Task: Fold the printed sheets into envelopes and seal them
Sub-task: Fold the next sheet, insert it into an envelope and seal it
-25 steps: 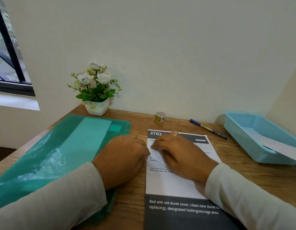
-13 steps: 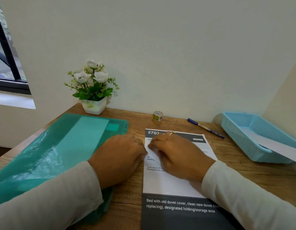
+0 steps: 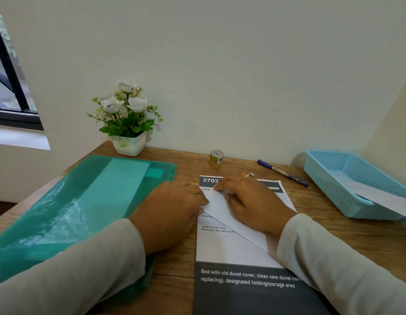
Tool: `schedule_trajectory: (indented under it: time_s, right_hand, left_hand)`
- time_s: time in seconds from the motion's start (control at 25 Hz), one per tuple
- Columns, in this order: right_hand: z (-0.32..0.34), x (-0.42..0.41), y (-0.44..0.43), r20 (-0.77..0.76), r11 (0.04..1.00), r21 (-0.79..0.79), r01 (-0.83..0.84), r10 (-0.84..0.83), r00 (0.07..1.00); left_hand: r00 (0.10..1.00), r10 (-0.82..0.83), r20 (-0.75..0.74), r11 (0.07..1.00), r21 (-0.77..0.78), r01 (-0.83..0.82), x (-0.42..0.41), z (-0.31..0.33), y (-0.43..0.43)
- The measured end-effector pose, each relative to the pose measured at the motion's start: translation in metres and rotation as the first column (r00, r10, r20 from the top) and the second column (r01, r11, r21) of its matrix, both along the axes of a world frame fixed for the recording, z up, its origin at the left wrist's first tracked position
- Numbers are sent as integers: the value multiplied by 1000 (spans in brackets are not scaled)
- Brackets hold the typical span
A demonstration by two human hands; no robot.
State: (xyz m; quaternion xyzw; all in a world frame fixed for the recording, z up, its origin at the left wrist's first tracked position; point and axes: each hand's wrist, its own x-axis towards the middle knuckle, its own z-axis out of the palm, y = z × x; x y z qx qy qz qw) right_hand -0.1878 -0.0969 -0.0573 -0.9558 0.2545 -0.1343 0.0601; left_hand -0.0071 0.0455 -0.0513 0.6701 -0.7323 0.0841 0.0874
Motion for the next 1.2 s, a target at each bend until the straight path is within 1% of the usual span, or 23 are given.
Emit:
schedule_trajectory:
  time_s: [0.08, 0.24, 0.28, 0.48, 0.52, 0.6, 0.68, 0.72, 0.8, 0.88, 0.96, 1.04, 1.12, 1.2]
  right_hand:
    - [3, -1, 4, -3, 1000, 6, -15, 15, 1000]
    - [4, 8, 28, -61, 988, 35, -148, 150, 987]
    - [2, 10, 27, -63, 988, 33, -152, 154, 986]
    - [9, 5, 3, -29, 1000, 14, -1, 2, 1000]
    - [10, 7, 7, -40, 1000, -6, -5, 5, 999]
    - [7, 10, 24, -79, 997, -30, -70, 68, 995]
    - [5, 10, 32, -108, 994, 0, -106, 106, 989]
    - [5, 9, 27, -95, 996, 9, -84, 85, 992]
    - [7, 5, 14, -58, 999, 33, 9, -7, 998]
    - [12, 2, 5, -71, 997, 43, 69, -66, 995]
    - [16, 1, 9, -134, 994, 48, 96, -89, 987]
    - [23, -6, 21, -219, 990, 47, 133, -120, 968]
    - [35, -16, 29, -323, 977, 24, 211, -192, 927]
    - [45, -24, 34, -397, 955, 15, 296, -266, 879]
  left_hand:
    - [1000, 19, 12, 1000, -9, -19, 1, 1, 3]
    - [999, 45, 25, 999, 8, -45, 1, 3, 5]
    - [999, 42, 28, 999, 13, -43, 1, 3, 5]
    - [1000, 21, 15, 1000, 12, -21, 2, 3, 10]
    - [1000, 21, 20, 1000, 13, -21, 2, 3, 10]
    - [999, 24, 31, 1000, 14, -24, 0, 2, 9]
    - [999, 21, 39, 1000, 5, -21, 1, 3, 7]
    - [999, 18, 36, 1000, 5, -18, 2, 2, 7]
    - [1000, 10, 27, 1000, 2, -10, 1, 2, 8]
    - [1000, 8, 10, 1000, 5, -8, 0, 3, 12]
    - [1000, 12, -6, 1000, 12, -12, -3, 3, 15]
    - [1000, 16, 10, 1000, -3, -16, -5, 3, 15]
    - [999, 14, 34, 1000, -21, -14, -6, 2, 16]
    - [997, 12, 71, 998, -56, -8, -6, 1, 17]
